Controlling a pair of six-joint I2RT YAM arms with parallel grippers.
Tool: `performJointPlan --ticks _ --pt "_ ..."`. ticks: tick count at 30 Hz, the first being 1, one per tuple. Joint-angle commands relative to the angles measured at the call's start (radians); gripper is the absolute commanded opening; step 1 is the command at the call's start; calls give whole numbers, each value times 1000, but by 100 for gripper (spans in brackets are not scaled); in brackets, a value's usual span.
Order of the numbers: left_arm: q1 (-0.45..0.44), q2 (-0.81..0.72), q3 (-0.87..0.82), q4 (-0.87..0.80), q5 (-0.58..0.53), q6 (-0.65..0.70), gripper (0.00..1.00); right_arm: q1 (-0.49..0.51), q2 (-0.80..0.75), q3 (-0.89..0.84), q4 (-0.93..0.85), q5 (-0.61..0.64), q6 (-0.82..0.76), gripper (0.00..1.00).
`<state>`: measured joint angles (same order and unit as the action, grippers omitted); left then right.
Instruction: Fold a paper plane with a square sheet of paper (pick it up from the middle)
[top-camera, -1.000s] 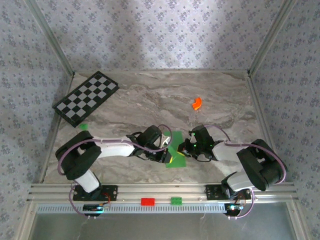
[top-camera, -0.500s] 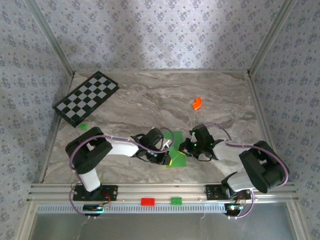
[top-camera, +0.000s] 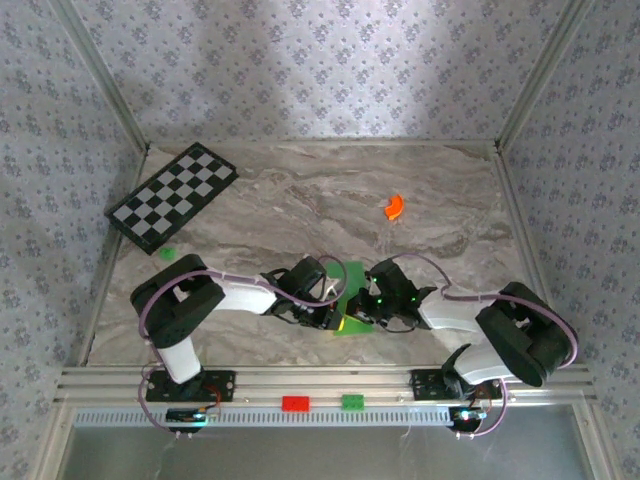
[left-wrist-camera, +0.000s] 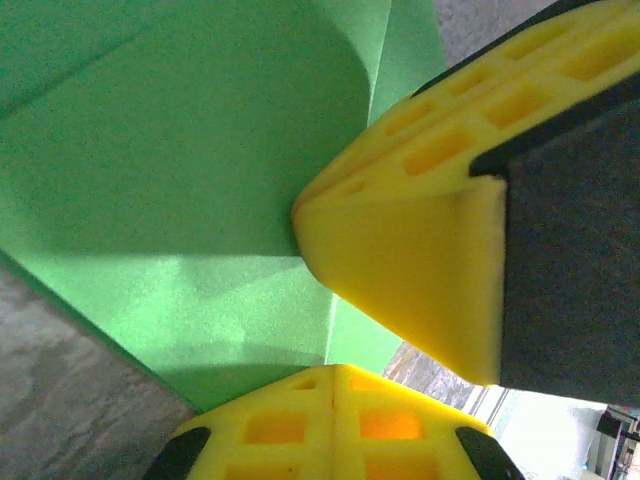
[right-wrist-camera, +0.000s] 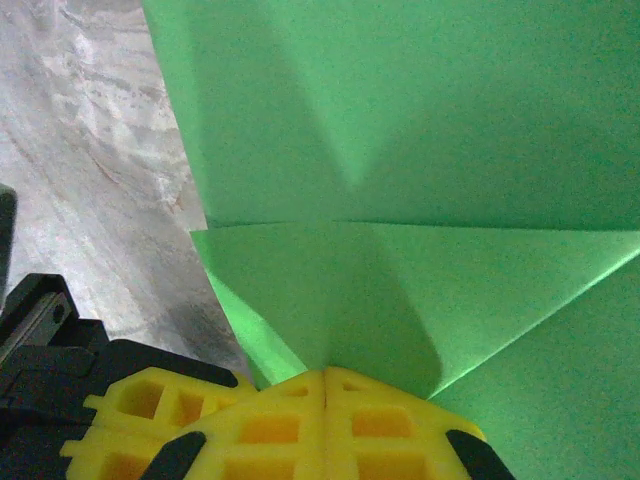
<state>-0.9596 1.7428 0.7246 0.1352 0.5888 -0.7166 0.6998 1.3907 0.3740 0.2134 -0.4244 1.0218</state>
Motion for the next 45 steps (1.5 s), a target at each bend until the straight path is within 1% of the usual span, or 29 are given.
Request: performJointPlan --ticks 1,8,13,17,20,23,25,29,34,37,41,45 --pt "-11 36 -27 -67 -57 10 1 -64 17 -39 -22 38 5 0" --pt "-11 50 -26 -68 -50 13 0 -213 0 -38 -27 -32 -44 0" --pt "-11 48 -27 -69 -47 16 0 -316 -19 -40 -53 -54 -72 0" --pt "-11 40 -27 -66 -46 10 0 -374 -38 -41 -59 -86 -86 0" --pt "-12 17 -14 -64 -38 -1 1 -381 -106 -26 -89 -94 -93 0" --pt "-12 -21 25 -79 -32 -9 4 -357 -210 -8 -179 -63 -114 3" --pt "-11 -54 66 -98 -35 -12 10 -330 -273 -7 -251 -24 -120 5" --pt "-5 -98 149 -170 -78 16 16 -278 -344 -20 -349 8 -110 11" --pt "28 -79 211 -230 -113 66 17 -164 -379 -32 -416 78 -68 18" --pt "48 -36 232 -238 -88 87 15 -104 -387 -40 -427 114 -29 22" --pt "48 22 262 -262 -70 115 13 -34 -387 -46 -436 161 33 27" --pt "47 62 247 -259 -77 123 10 25 -389 -61 -448 195 77 33"
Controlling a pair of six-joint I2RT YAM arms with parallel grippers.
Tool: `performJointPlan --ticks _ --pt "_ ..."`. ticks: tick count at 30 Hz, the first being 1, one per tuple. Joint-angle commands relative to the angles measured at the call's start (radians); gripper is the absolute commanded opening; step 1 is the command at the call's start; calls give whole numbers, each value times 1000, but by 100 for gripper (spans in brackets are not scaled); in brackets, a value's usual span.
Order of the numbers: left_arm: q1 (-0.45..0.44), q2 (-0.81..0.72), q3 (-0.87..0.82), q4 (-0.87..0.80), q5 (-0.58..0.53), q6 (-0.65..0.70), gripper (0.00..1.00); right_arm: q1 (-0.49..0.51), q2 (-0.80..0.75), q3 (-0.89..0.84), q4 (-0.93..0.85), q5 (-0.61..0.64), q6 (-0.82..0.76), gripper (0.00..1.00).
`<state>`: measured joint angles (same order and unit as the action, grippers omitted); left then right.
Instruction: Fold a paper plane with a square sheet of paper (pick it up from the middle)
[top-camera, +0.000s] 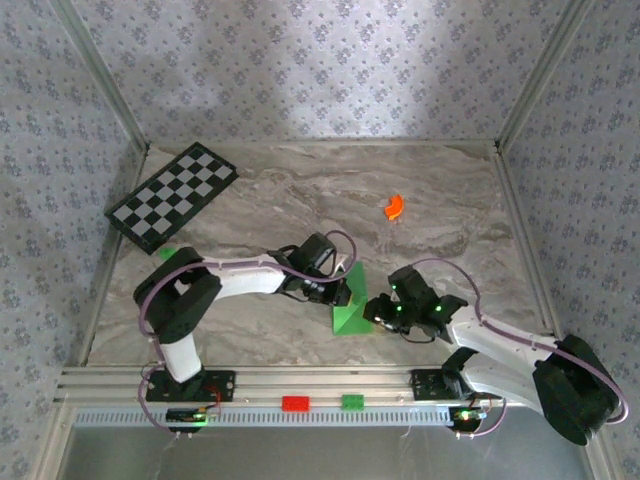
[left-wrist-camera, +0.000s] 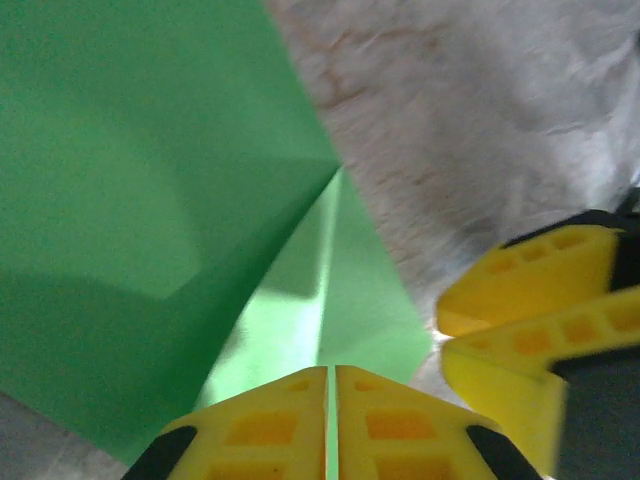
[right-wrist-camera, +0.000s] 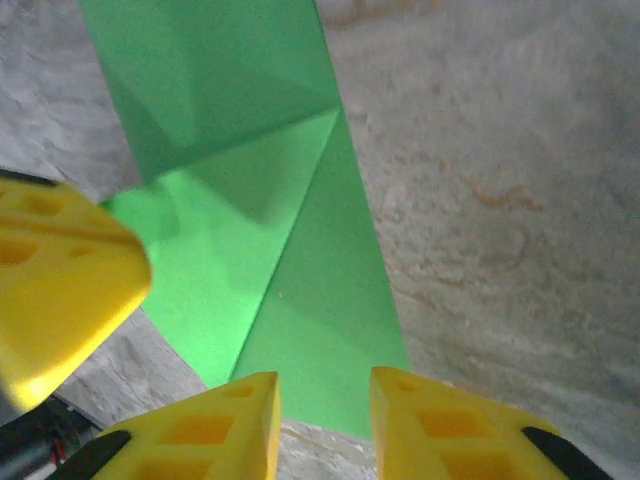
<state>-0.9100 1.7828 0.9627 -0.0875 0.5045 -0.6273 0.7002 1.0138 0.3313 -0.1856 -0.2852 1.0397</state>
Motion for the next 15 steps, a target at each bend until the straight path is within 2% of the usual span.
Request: performJointPlan --ticks 1,7,15 --pt "-2 27 3 -37 0 35 9 36 -14 -21 -52 62 67 34" --pt "-4 43 -35 -6 -3 26 8 77 -3 -32 -6 57 105 36" --pt "-4 48 -45 14 17 24 8 81 41 -28 81 53 123 36"
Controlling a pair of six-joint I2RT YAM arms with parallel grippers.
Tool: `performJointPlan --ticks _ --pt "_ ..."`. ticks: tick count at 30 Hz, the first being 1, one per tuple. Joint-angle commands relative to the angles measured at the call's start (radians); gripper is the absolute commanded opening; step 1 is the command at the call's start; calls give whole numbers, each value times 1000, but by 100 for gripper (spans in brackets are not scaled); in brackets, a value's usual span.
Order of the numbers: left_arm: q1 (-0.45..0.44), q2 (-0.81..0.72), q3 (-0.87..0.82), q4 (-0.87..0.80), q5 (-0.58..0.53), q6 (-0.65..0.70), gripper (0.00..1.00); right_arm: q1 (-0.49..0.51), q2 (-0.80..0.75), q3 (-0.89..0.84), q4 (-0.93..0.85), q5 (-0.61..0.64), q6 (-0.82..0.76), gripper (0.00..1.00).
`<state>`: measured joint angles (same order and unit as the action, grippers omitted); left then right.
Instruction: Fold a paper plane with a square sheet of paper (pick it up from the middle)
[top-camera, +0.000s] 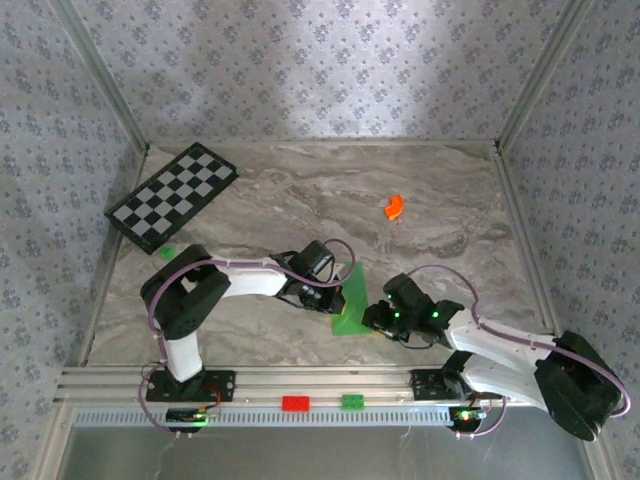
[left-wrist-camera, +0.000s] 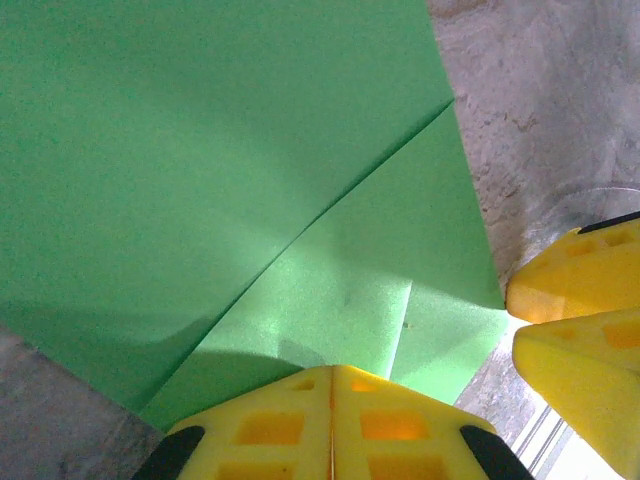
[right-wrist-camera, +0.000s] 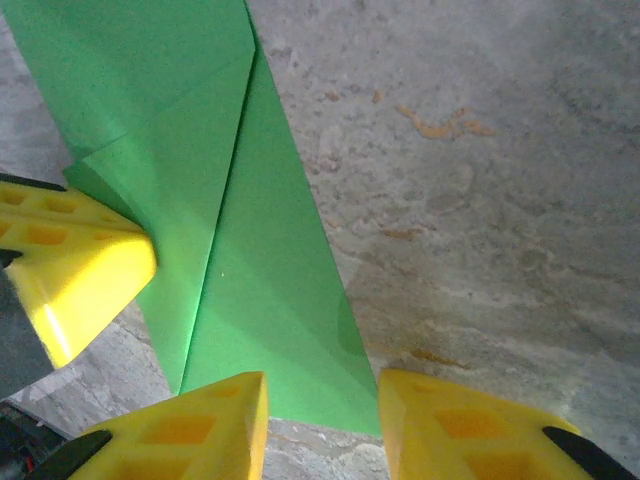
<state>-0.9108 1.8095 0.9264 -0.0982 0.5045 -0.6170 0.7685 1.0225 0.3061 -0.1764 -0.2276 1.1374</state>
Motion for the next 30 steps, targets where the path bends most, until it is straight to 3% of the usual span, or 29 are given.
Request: performJointPlan --ticks 1,14,20,30 --pt "-4 23 -10 26 23 13 8 14 43 -2 87 -9 27 36" --pt "-23 47 -26 74 86 -9 7 24 99 28 156 -27 28 34" --pt "-25 42 -41 99 110 -22 7 23 56 26 160 -5 28 35" --pt "-28 59 -44 141 155 -35 7 -50 79 14 257 -65 18 38"
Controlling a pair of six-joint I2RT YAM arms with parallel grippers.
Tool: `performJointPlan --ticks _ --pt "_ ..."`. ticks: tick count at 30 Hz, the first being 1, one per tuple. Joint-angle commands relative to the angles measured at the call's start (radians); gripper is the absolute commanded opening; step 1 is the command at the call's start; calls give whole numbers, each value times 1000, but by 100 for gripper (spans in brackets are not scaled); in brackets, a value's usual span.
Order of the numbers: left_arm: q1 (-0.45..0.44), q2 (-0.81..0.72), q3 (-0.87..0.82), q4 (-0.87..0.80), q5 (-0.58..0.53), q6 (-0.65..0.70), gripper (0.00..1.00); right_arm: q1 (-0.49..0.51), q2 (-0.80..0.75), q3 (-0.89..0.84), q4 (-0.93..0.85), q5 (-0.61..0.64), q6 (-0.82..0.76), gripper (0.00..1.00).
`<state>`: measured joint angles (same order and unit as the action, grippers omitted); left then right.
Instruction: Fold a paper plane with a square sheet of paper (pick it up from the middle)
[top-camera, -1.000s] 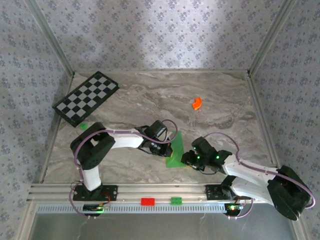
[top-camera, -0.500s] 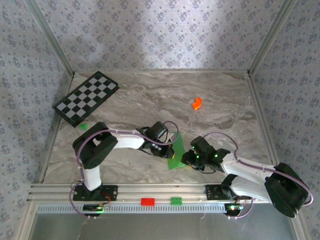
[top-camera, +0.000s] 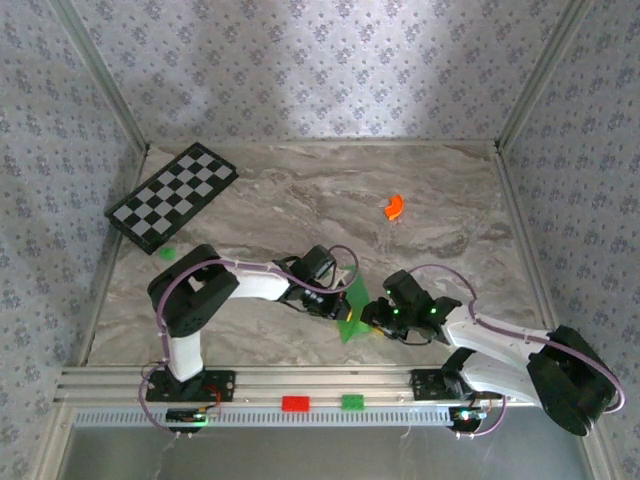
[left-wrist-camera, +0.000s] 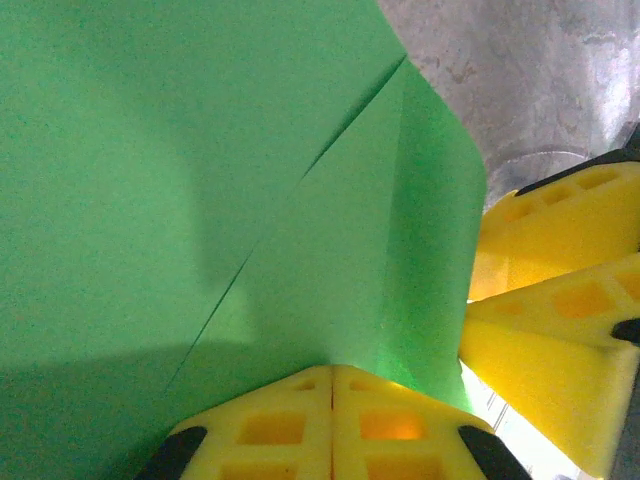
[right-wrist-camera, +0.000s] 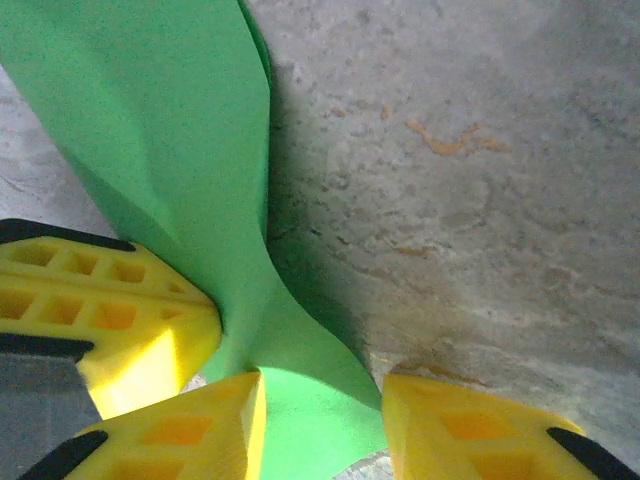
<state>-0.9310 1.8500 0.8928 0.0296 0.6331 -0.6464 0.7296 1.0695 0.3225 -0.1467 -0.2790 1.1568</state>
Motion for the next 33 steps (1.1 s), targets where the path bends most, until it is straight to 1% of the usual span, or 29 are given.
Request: performJointPlan --ticks 1,3,6,12,17,24,30,31,33 --pt "-8 18 -12 13 25 -5 7 -19 36 0 233 -20 -2 38" --pt "-8 18 -16 13 18 -6 7 -28 37 2 239 -32 -8 38" --pt "-8 17 -21 7 5 -5 7 -32 23 13 201 -22 -18 39" --pt "-8 17 -23 -3 -13 -5 6 -46 -45 -8 152 -14 -26 39" --pt "-8 15 -21 -4 -15 -7 6 -68 -85 -29 157 -23 -18 40" --pt "-8 11 -15 -13 -13 -3 6 -98 -45 -29 186 -57 -34 41" --pt "-8 9 -23 -10 -13 -4 6 -174 14 -20 222 -127 -66 43" --pt "-8 9 -23 -10 -13 -5 6 -187 26 -14 221 -149 -74 43" --pt "-8 6 -23 -18 -16 -3 6 -199 21 15 162 -147 -99 43"
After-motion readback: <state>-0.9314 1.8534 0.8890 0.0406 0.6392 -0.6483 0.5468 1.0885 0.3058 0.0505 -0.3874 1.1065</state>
